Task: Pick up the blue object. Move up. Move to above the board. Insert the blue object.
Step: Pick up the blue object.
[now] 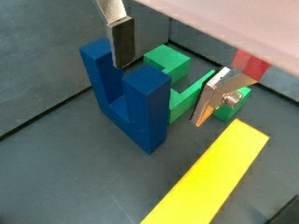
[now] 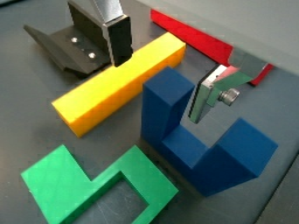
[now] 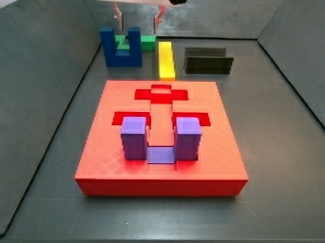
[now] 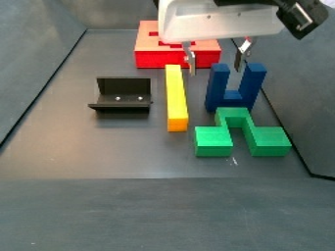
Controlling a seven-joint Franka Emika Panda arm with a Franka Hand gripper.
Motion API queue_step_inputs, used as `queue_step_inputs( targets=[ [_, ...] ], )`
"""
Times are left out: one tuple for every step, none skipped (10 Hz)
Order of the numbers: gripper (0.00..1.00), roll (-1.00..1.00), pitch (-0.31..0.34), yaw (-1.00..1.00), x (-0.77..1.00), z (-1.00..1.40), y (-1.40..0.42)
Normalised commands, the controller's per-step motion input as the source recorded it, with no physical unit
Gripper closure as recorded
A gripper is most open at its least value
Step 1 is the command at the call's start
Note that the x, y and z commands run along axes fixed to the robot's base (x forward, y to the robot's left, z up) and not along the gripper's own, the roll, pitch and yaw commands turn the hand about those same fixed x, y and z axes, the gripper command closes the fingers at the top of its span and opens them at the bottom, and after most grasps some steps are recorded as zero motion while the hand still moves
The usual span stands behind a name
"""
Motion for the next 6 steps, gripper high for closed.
queue_step_inputs(
  targets=[
    [0.00,0.04,0.000,-0.02,-0.09,-0.25,0.00],
    [0.00,0.02,0.000,-0.07,-0.06,-0.21,-0.02],
    [0.00,0.00,0.000,-0.08,-0.05,-0.20,-0.03],
    [0.00,0.00,-0.003,-0.08,-0.06,-0.20,-0.04],
    [0.00,0.01,0.000,-0.12,-0.05,-0.19,-0.05],
    [0.00,0.03,0.000,-0.12,-0.03,-0.17,0.00]
  ],
)
